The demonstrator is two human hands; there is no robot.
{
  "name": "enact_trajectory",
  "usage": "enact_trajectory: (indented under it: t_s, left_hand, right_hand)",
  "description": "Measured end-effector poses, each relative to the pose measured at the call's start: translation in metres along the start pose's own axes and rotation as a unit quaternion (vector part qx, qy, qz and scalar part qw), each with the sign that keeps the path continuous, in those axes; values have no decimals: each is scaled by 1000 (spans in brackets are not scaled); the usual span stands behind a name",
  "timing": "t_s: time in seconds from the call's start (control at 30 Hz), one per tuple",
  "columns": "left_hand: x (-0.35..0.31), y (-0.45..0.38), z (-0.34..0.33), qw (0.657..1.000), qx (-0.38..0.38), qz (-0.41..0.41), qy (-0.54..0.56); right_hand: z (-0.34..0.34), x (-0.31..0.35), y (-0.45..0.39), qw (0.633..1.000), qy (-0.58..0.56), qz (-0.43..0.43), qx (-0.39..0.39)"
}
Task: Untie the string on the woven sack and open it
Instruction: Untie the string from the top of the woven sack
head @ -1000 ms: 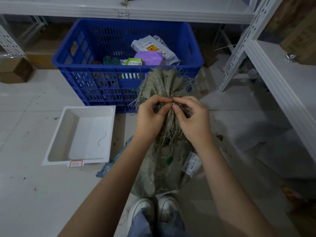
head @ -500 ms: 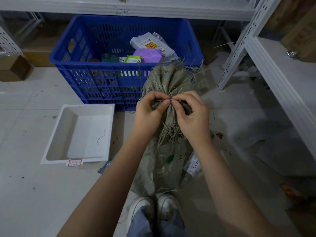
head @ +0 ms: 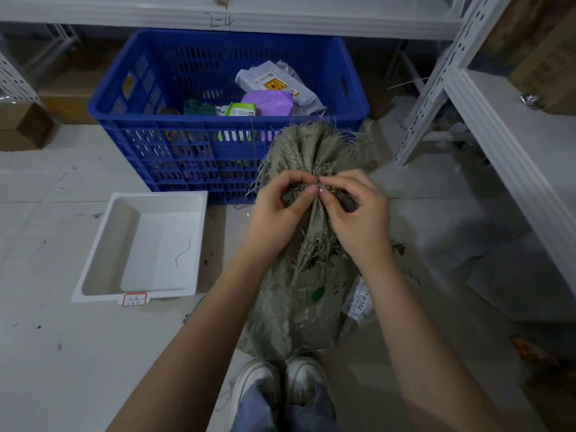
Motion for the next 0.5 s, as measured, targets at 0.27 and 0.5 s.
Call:
enact_trajectory:
  t_s: [0.27,0.5]
  left_hand:
    - [13,-4,3,998,-31,45,29]
    - [36,5,-3,972,-46,138,186]
  right_hand:
    - [-1,-1,-3,1000,-5,-6,2]
    - [-4,-3,-3,1000,-15,-26,-3]
Point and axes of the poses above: each hand's wrist, its own y-axis away from the middle knuckle, its own z-axis out of the back of the hand, x = y × z, the point moved 10 cm from there along -y, towards the middle knuckle, and after that the axes turned 2 degrees about -x, right-handed, at the moved point
